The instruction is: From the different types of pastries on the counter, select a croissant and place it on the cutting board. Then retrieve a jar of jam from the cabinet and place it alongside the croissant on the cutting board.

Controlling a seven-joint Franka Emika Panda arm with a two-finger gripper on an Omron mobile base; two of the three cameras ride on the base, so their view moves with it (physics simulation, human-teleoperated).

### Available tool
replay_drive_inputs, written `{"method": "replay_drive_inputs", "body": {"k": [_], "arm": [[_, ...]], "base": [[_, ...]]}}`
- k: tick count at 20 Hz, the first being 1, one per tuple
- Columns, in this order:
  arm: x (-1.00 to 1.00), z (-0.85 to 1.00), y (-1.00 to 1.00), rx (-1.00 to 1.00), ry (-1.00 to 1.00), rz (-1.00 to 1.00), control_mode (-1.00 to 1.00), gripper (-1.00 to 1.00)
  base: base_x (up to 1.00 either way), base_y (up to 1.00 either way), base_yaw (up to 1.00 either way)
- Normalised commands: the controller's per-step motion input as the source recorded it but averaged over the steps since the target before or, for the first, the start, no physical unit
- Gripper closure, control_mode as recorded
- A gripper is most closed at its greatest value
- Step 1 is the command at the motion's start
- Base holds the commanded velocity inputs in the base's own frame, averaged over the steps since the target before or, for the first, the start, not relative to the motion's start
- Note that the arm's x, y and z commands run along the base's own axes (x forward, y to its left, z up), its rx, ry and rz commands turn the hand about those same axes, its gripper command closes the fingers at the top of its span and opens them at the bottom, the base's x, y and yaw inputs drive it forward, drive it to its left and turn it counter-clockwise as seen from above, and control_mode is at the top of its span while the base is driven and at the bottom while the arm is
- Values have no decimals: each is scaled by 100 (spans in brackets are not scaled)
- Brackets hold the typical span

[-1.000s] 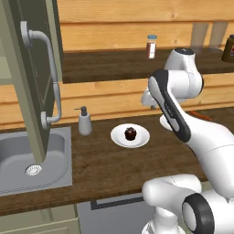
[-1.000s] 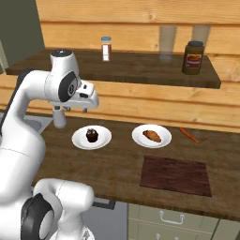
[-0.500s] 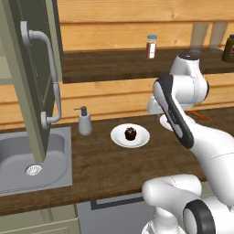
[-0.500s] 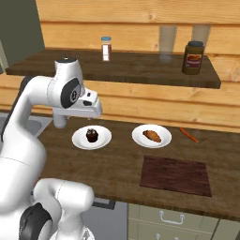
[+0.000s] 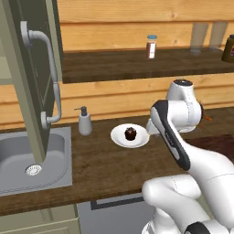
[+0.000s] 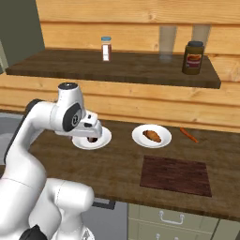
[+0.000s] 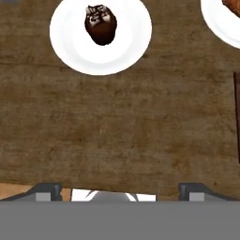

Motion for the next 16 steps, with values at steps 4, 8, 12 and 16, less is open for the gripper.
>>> {"method": "replay_drive_inputs", "body": {"k": [4, 8, 12, 16], "arm": [[-6, -56, 0, 0, 0, -3, -100, -100], [45, -37, -47, 0, 0, -1, -100, -100], [71, -24, -65, 2, 0, 0, -100, -100], [83, -7, -57, 4, 1, 0, -100, -100]], "base": [[0, 0, 0], [0, 0, 0], [0, 0, 0], [0, 0, 0]]}}
